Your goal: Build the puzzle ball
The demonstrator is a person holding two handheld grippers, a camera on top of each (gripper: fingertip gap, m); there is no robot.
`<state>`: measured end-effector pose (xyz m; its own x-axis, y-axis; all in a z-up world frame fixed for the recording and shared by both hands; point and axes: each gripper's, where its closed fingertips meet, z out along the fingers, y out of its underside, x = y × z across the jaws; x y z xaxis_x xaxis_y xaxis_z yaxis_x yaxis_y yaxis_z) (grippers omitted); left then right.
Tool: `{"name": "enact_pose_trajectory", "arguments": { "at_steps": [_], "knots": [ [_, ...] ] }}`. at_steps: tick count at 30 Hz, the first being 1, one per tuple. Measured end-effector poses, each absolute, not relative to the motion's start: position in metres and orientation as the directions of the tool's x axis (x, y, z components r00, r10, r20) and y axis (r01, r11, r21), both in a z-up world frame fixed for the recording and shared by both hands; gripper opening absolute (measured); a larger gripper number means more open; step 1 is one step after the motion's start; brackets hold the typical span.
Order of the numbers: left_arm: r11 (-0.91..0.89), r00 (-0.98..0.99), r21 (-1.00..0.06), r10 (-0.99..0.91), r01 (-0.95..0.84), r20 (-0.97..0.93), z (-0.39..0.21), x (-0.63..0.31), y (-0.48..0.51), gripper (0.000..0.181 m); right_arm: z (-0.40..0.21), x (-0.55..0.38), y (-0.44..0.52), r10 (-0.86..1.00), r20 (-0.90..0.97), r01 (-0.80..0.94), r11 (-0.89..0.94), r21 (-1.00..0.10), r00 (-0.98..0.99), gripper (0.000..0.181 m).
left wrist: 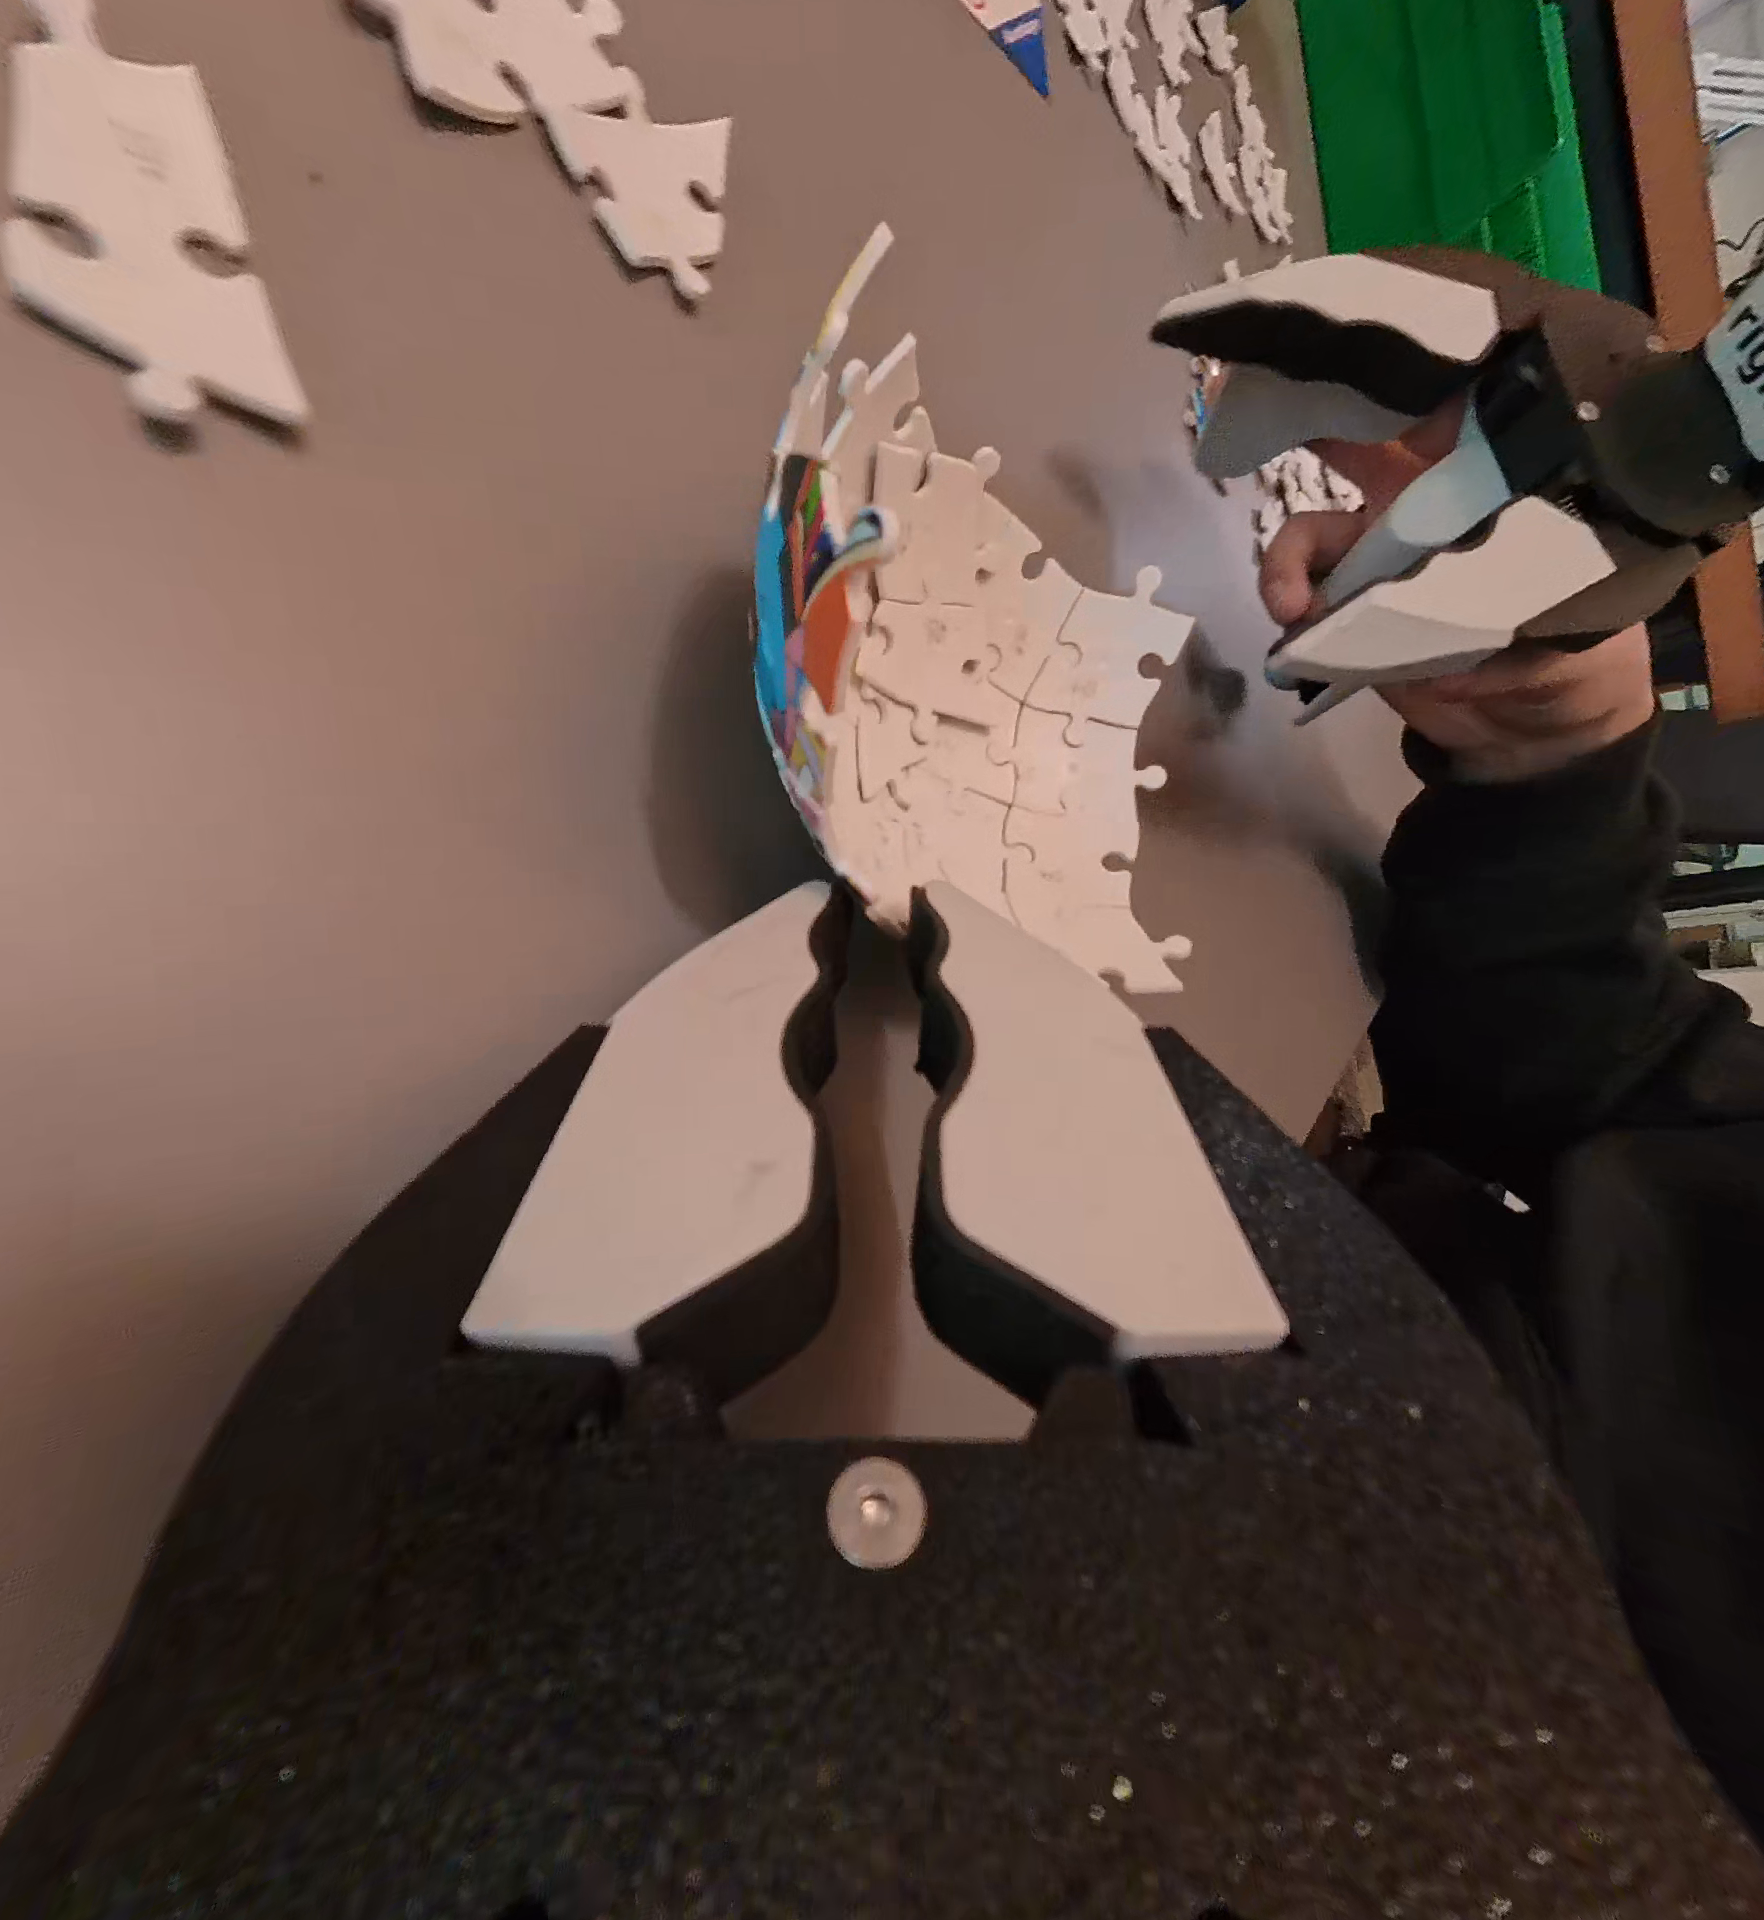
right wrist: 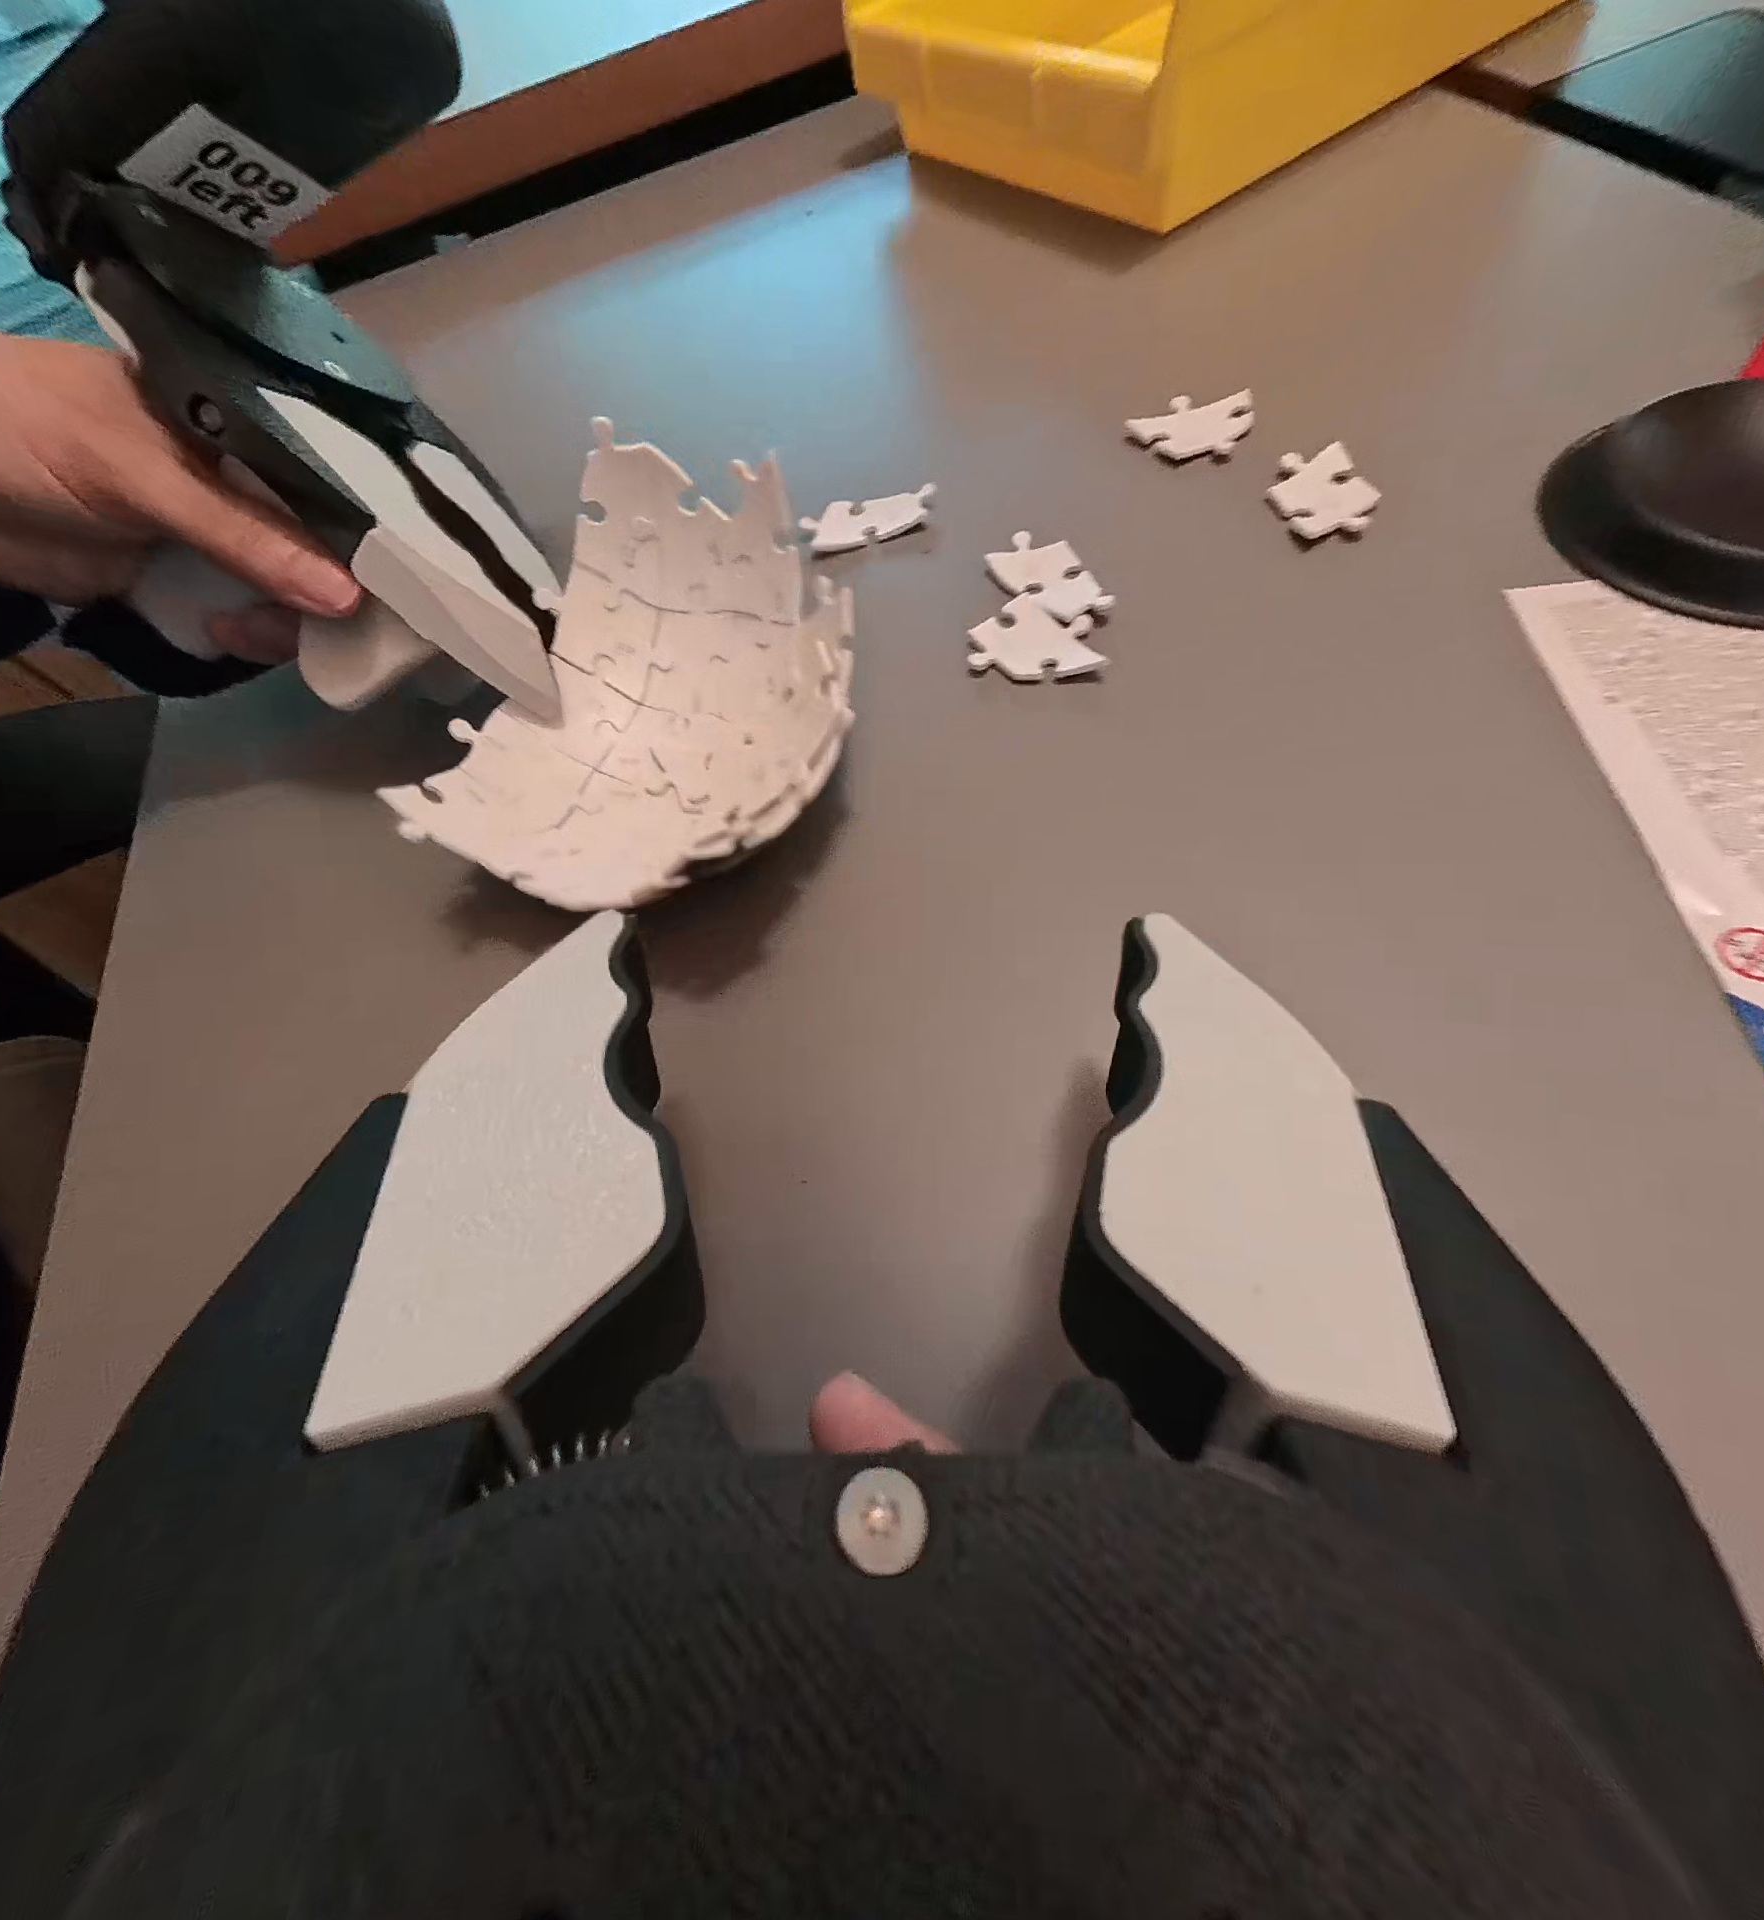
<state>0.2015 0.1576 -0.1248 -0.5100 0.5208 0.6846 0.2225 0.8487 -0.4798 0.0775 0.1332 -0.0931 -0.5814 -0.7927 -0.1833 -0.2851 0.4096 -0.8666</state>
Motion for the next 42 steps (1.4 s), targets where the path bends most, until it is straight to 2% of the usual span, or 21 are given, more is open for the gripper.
{"name": "enact_pose_trajectory", "arguments": {
  "at_steps": [13,19,25,32,39,42],
  "knots": [
    [0.754,-0.416,-0.564,0.657,0.337,0.629,-0.123,0.128,0.177,0.012,-0.101,0.064,0.146,-0.816,-0.214,-0.349,0.446,-0.825,-0.538,0.083],
    [0.701,-0.390,-0.605,0.713,0.377,0.583,-0.124,0.103,0.186,0.012,-0.099,0.043,0.145,-0.782,-0.265,-0.296,0.491,-0.820,-0.564,0.075],
    [0.687,-0.392,-0.615,0.726,0.387,0.565,-0.122,0.097,0.193,0.021,-0.104,0.016,0.150,-0.784,-0.217,-0.379,0.498,-0.780,-0.582,0.069],
    [0.674,-0.397,-0.597,0.739,0.435,0.545,-0.121,0.096,0.204,0.033,-0.105,0.004,0.152,-0.759,-0.272,-0.345,0.543,-0.765,-0.592,0.062],
    [0.620,-0.453,-0.604,0.782,0.500,0.428,-0.119,0.114,0.205,0.039,-0.087,0.001,0.155,-0.758,-0.295,-0.307,0.541,-0.783,-0.582,0.061],
    [0.566,-0.491,-0.643,0.810,0.515,0.320,-0.102,0.127,0.193,0.040,-0.083,-0.003,0.161,-0.770,-0.300,-0.319,0.537,-0.781,-0.563,0.061]
  ]
}}
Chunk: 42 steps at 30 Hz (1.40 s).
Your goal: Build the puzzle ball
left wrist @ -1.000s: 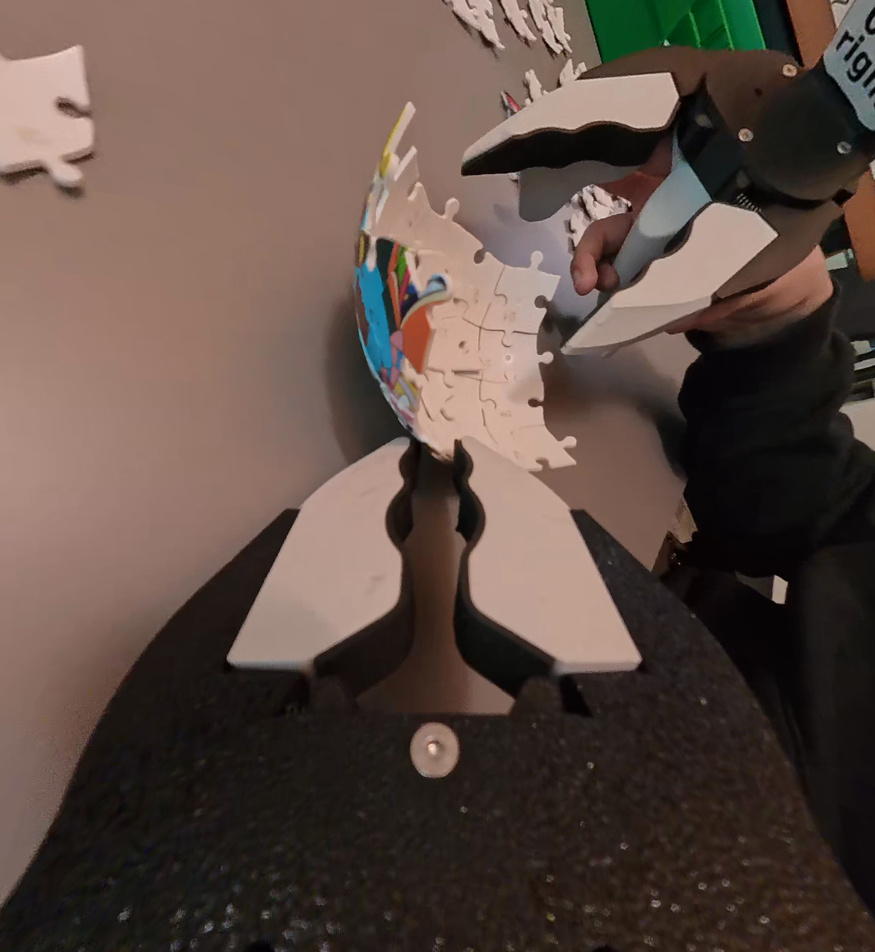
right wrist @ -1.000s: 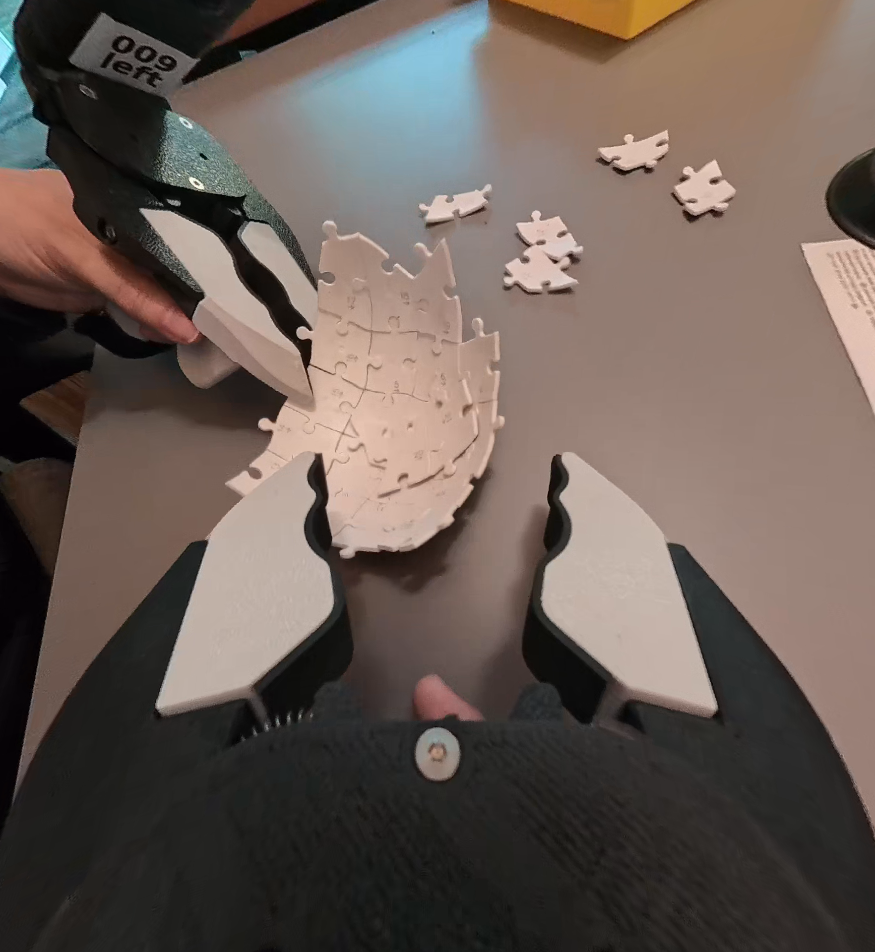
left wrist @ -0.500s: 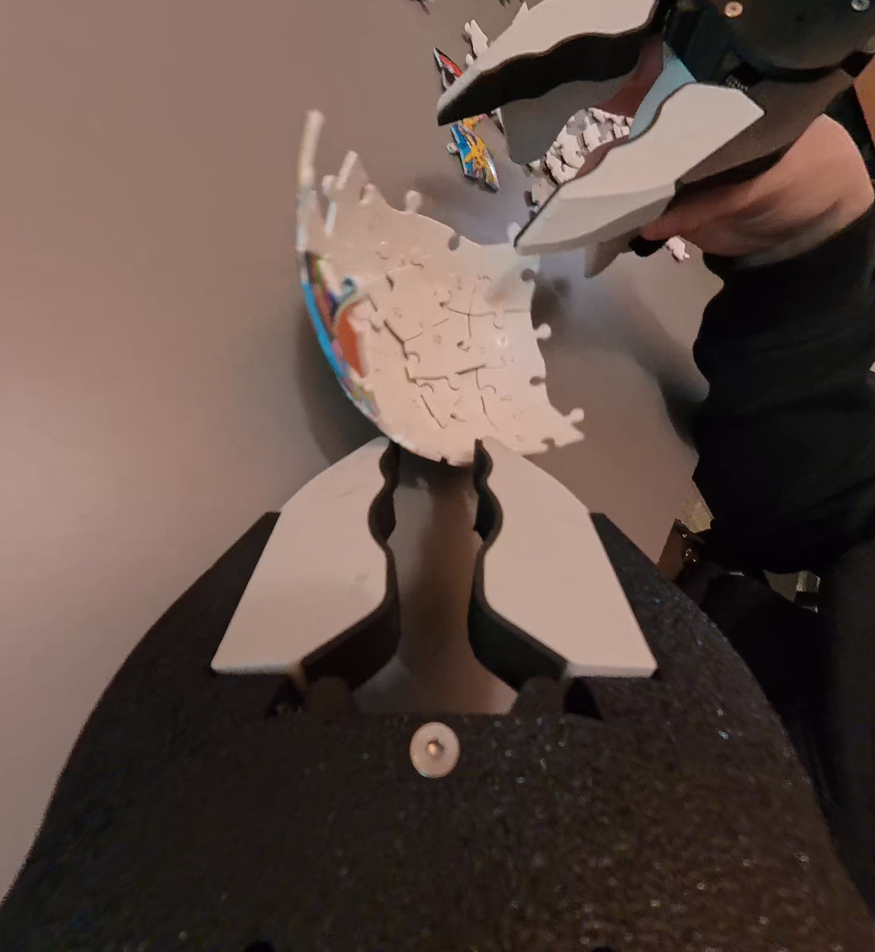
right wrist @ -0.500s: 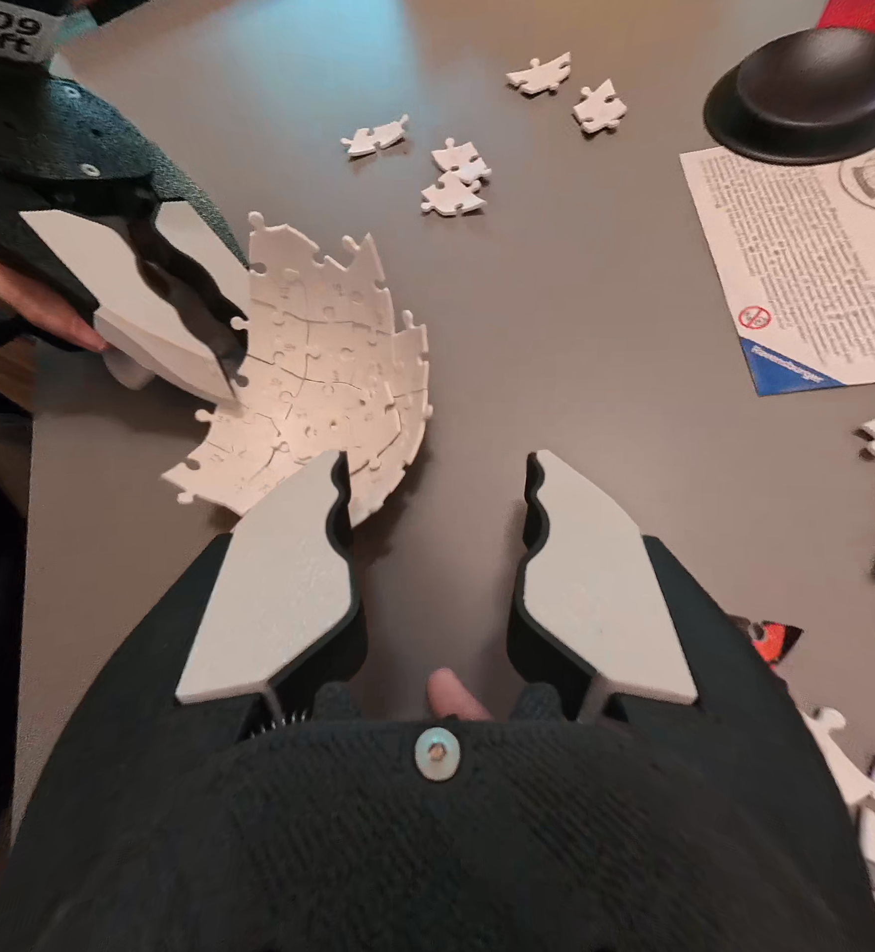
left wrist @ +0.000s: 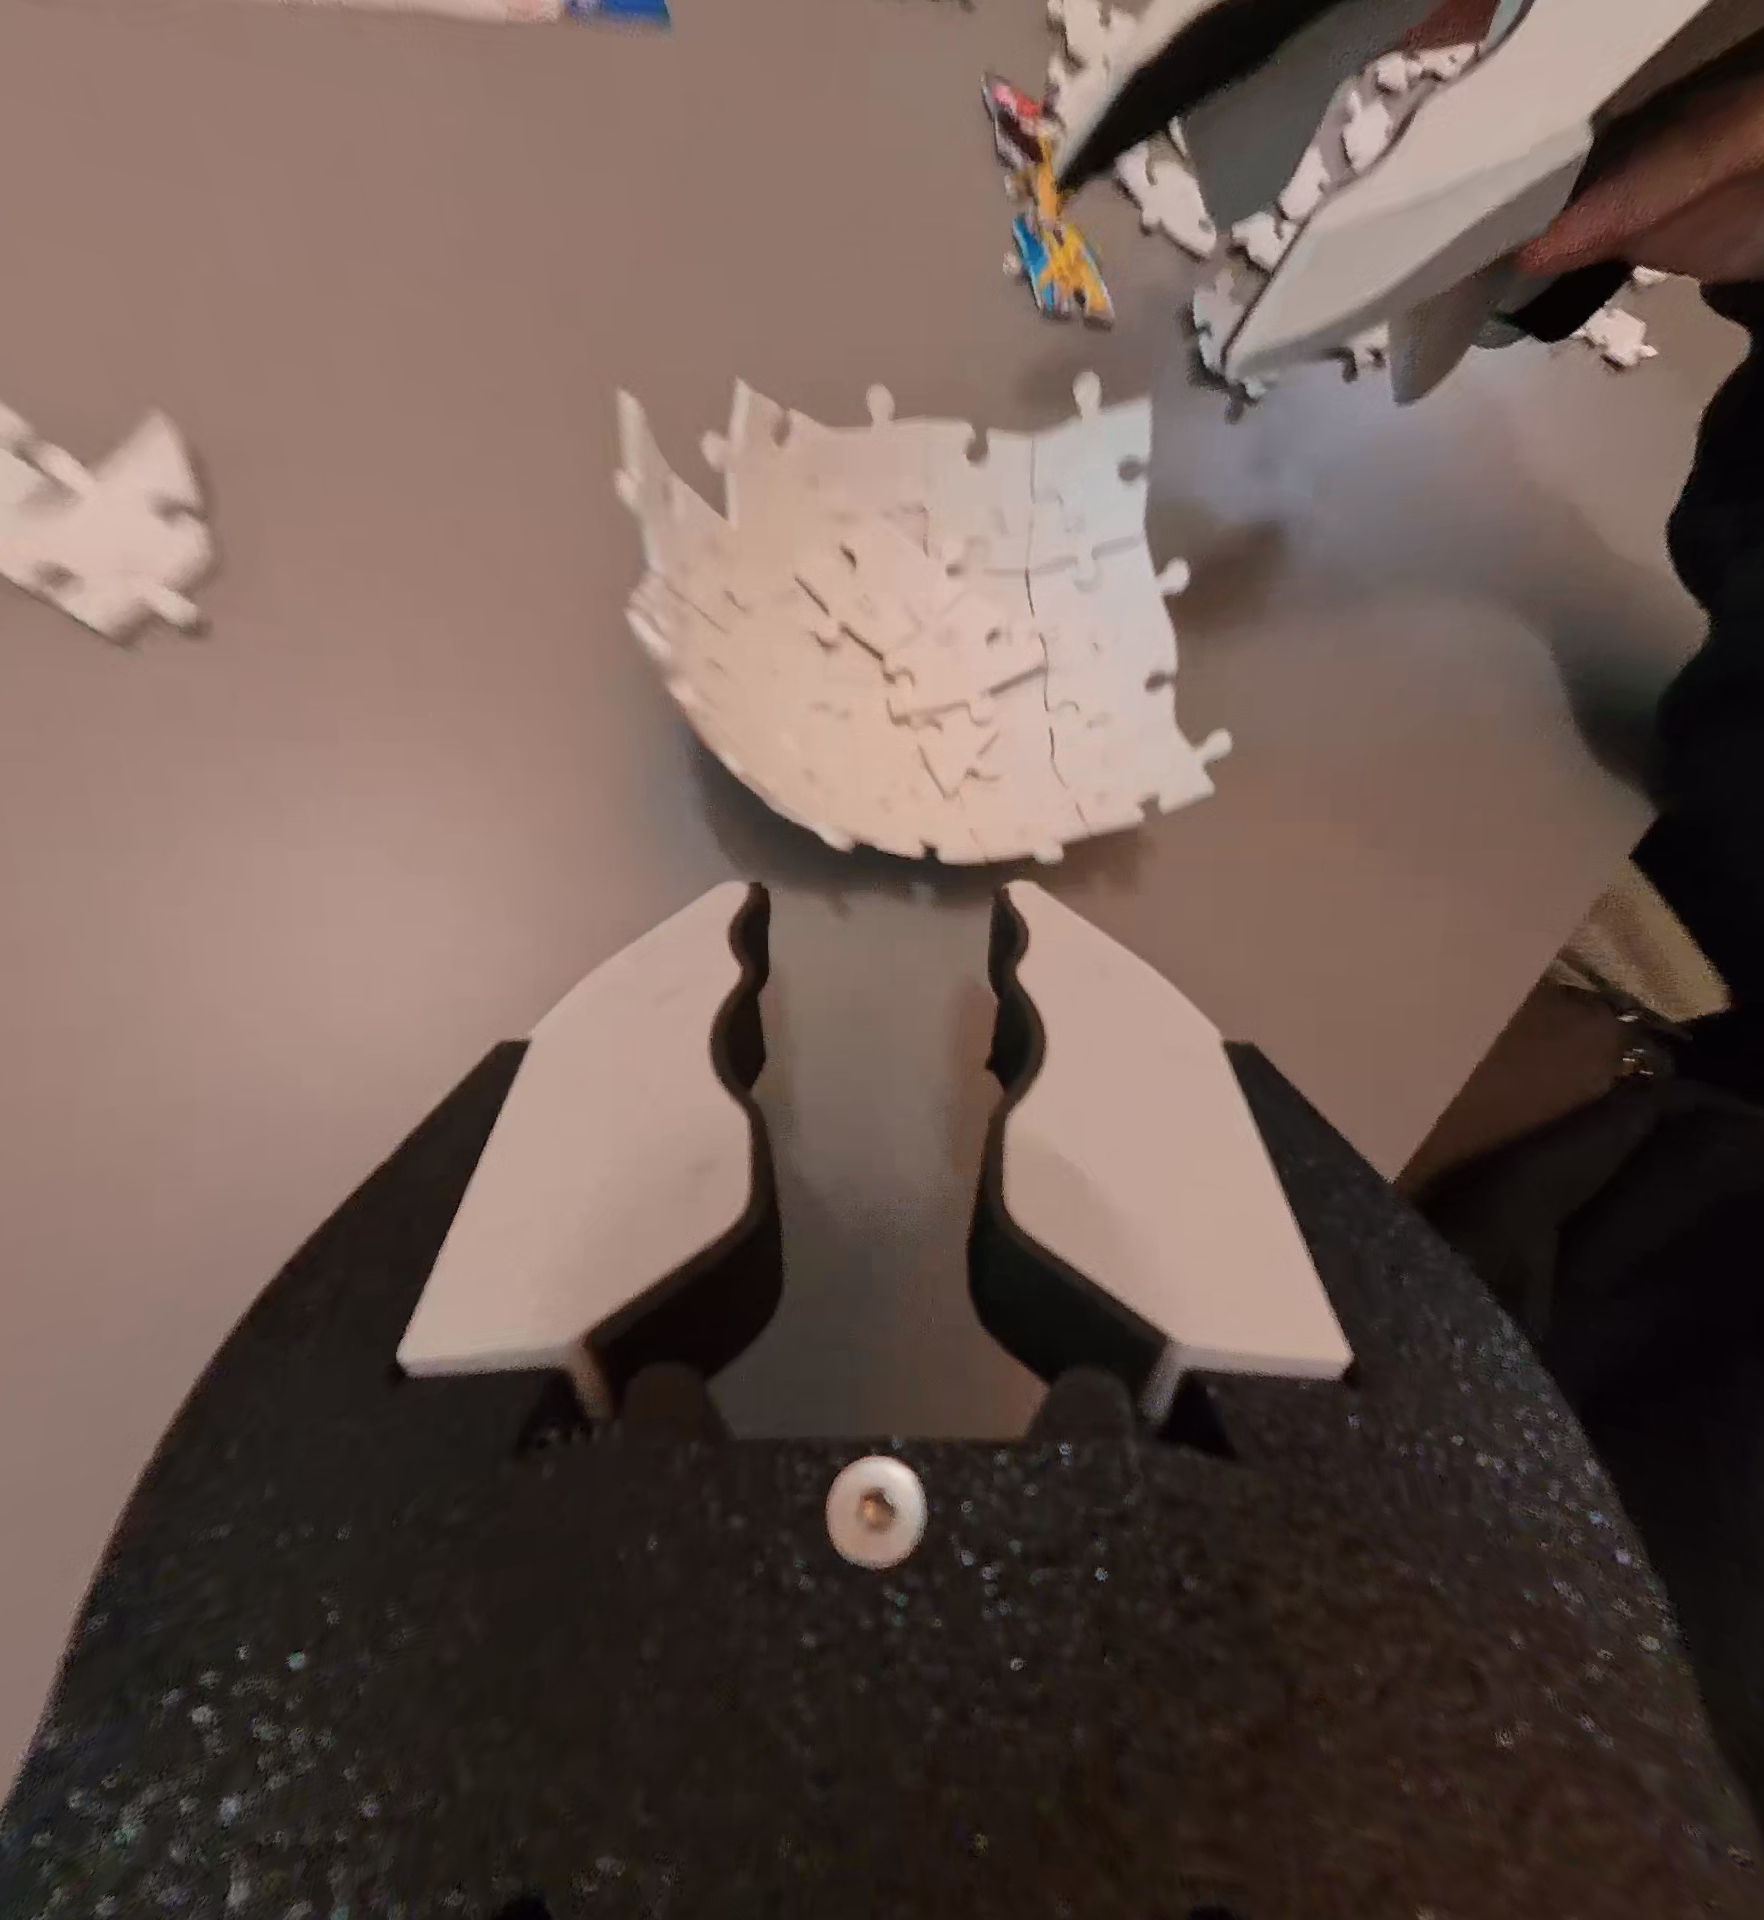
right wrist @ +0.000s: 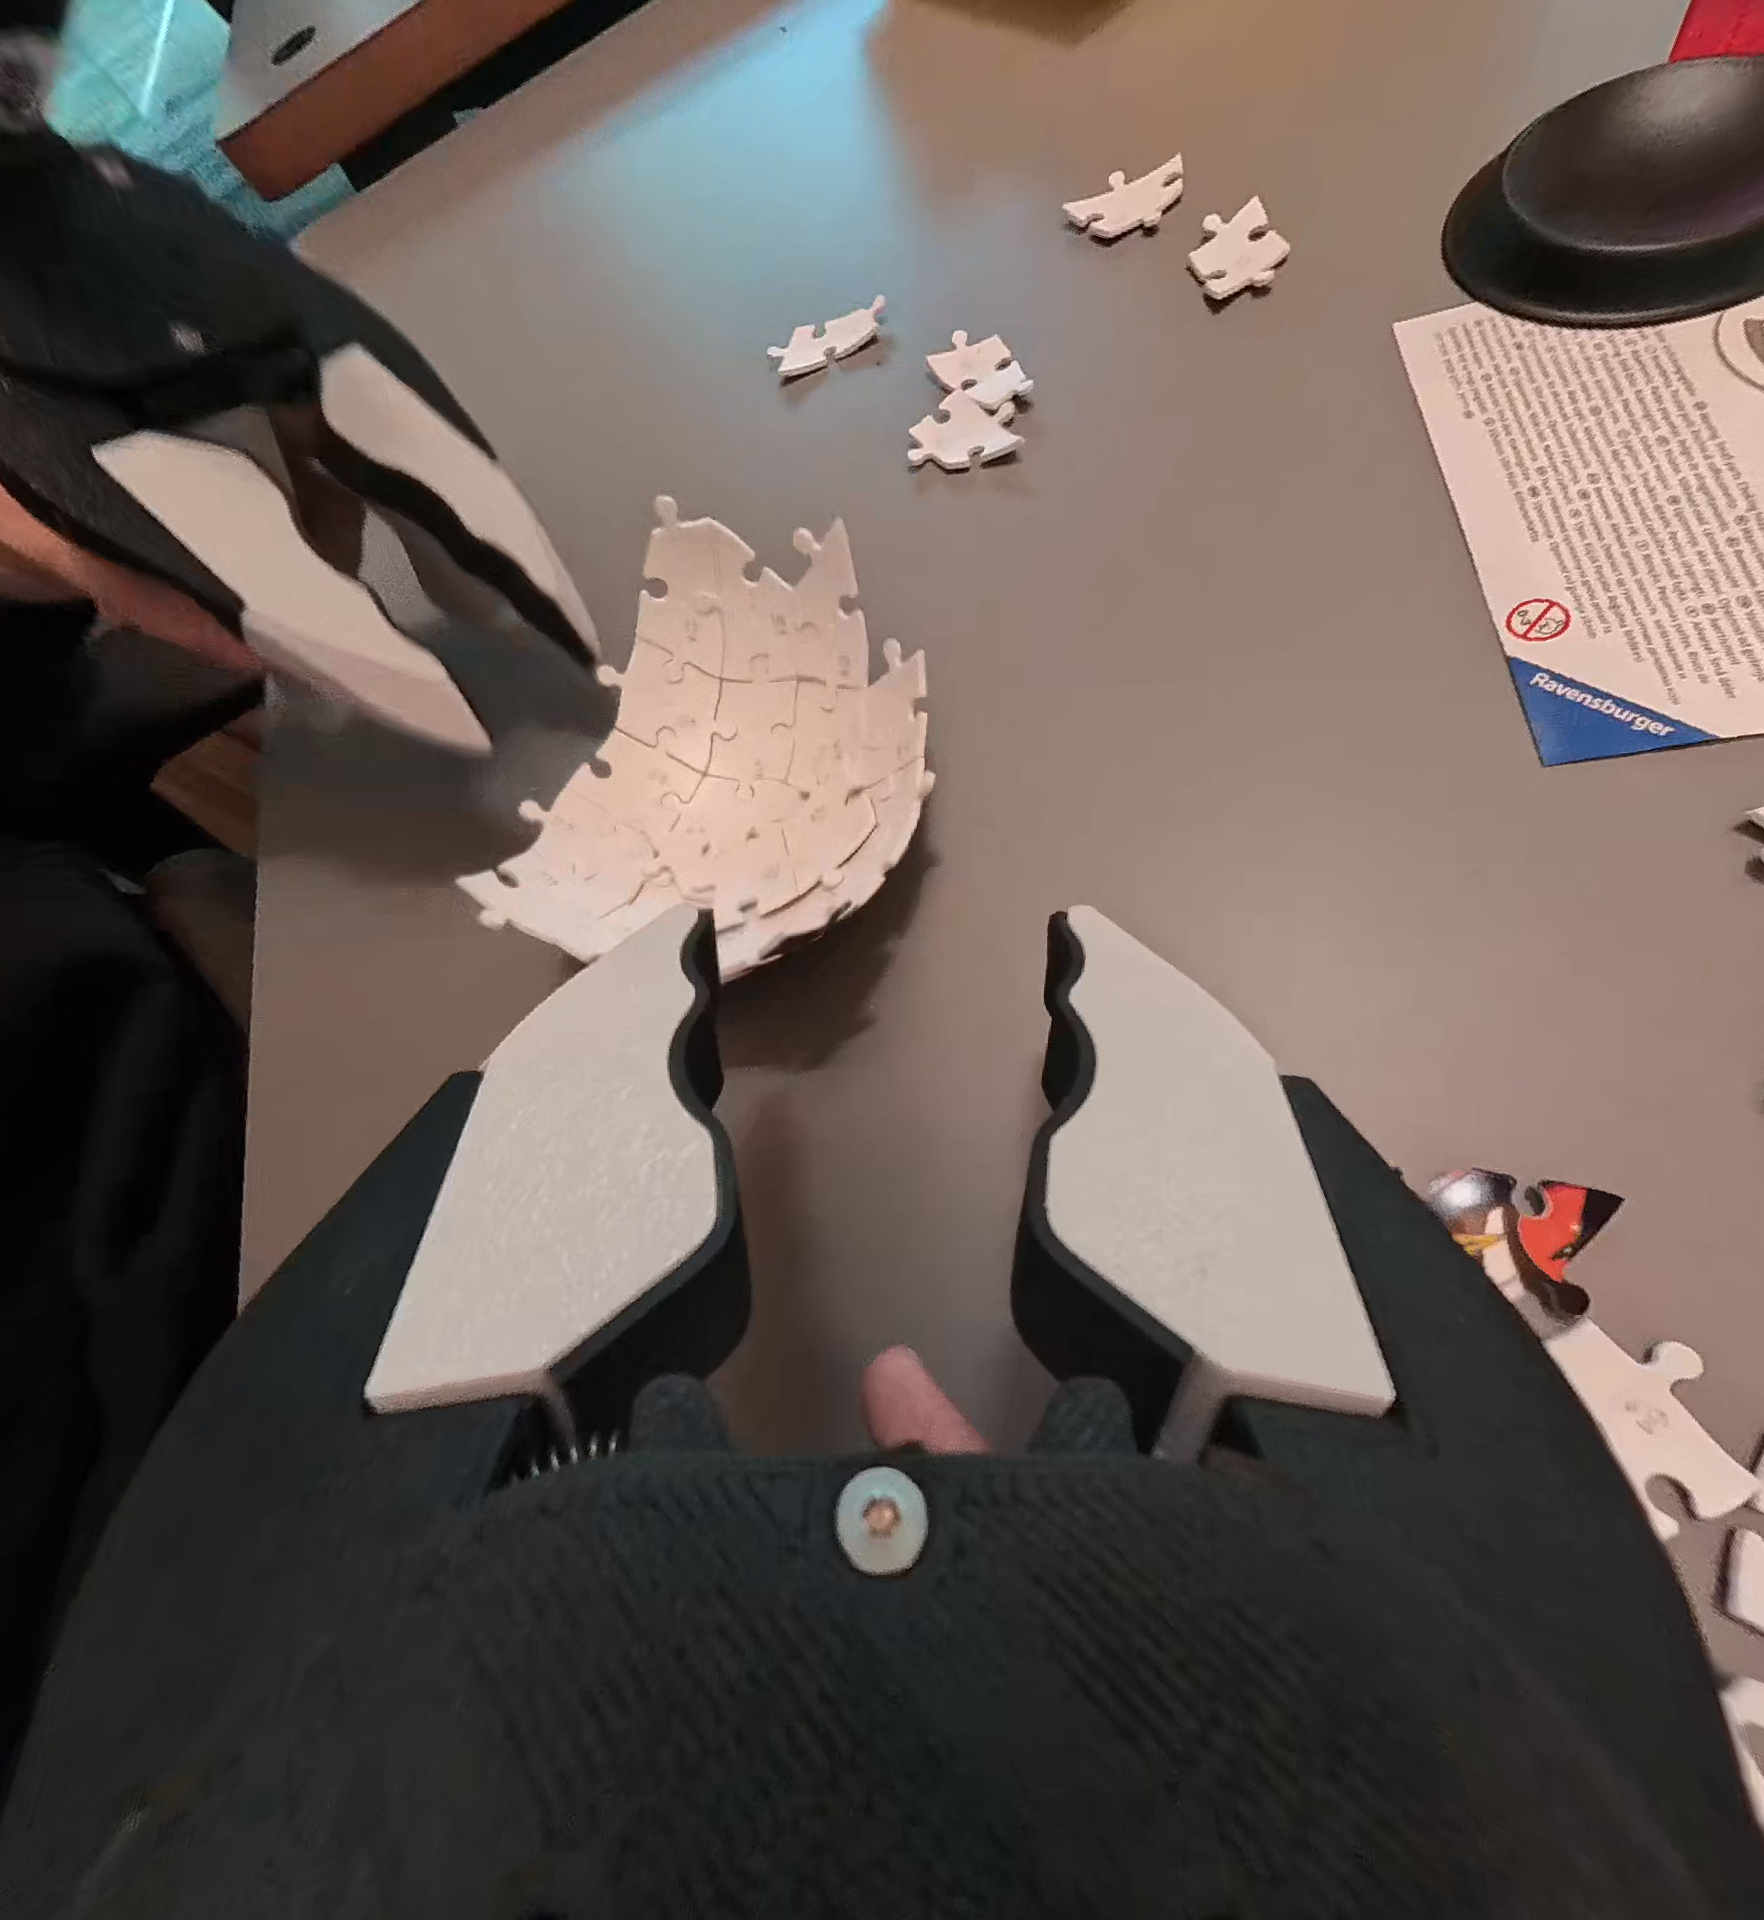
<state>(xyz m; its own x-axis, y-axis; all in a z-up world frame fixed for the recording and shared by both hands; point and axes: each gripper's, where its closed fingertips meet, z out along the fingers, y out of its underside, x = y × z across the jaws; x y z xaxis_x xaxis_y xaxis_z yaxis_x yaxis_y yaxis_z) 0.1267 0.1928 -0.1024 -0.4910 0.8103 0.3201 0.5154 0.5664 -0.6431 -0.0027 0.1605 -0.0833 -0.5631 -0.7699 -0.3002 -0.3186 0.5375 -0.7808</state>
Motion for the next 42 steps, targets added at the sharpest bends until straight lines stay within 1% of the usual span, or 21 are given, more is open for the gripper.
{"name": "enact_pose_trajectory", "arguments": {
  "at_steps": [2,4,7,9,11,12,14,17,22,24,33,42],
  "knots": [
    [0.484,-0.475,-0.684,0.851,0.546,0.223,-0.083,0.128,0.182,0.041,-0.085,-0.007,0.166,-0.781,-0.293,-0.348,0.535,-0.770,-0.552,0.061],
    [0.384,-0.431,-0.690,0.895,0.614,0.115,-0.069,0.125,0.172,0.050,-0.087,-0.012,0.169,-0.791,-0.281,-0.377,0.529,-0.760,-0.544,0.061],
    [0.244,-0.348,-0.639,0.937,0.730,-0.040,-0.057,0.116,0.158,0.056,-0.089,-0.016,0.171,-0.791,-0.283,-0.382,0.532,-0.756,-0.543,0.061],
    [0.115,-0.233,-0.603,0.965,0.790,-0.120,-0.052,0.104,0.155,0.054,-0.089,-0.020,0.171,-0.785,-0.280,-0.387,0.539,-0.748,-0.552,0.061],
    [0.004,-0.115,-0.546,0.979,0.838,-0.170,-0.055,0.094,0.153,0.055,-0.090,-0.024,0.173,-0.789,-0.257,-0.409,0.531,-0.742,-0.559,0.061],
    [-0.021,-0.079,-0.513,0.982,0.858,-0.172,-0.058,0.091,0.151,0.054,-0.089,-0.025,0.174,-0.795,-0.244,-0.417,0.521,-0.745,-0.556,0.061],
    [-0.043,-0.014,-0.472,0.993,0.881,-0.116,-0.068,0.082,0.154,0.052,-0.085,-0.027,0.174,-0.801,-0.233,-0.409,0.503,-0.761,-0.551,0.061],
    [-0.045,0.042,-0.431,0.999,0.901,-0.015,-0.083,0.069,0.162,0.050,-0.085,-0.028,0.176,-0.792,-0.269,-0.381,0.522,-0.763,-0.548,0.060],
    [-0.062,0.080,-0.304,0.996,0.951,0.049,-0.111,0.066,0.164,0.046,-0.089,-0.029,0.174,-0.785,-0.271,-0.384,0.533,-0.754,-0.558,0.060],
    [-0.072,0.090,-0.269,0.994,0.960,0.055,-0.117,0.067,0.165,0.047,-0.090,-0.029,0.174,-0.789,-0.261,-0.392,0.526,-0.755,-0.556,0.060],
    [-0.101,0.112,-0.225,0.993,0.969,0.038,-0.134,0.059,0.167,0.048,-0.099,-0.029,0.173,-0.781,-0.279,-0.396,0.548,-0.737,-0.559,0.061],
    [-0.106,0.113,-0.224,0.993,0.969,0.020,-0.134,0.059,0.169,0.047,-0.102,-0.031,0.172,-0.776,-0.284,-0.397,0.556,-0.730,-0.564,0.063]
  ]
}}
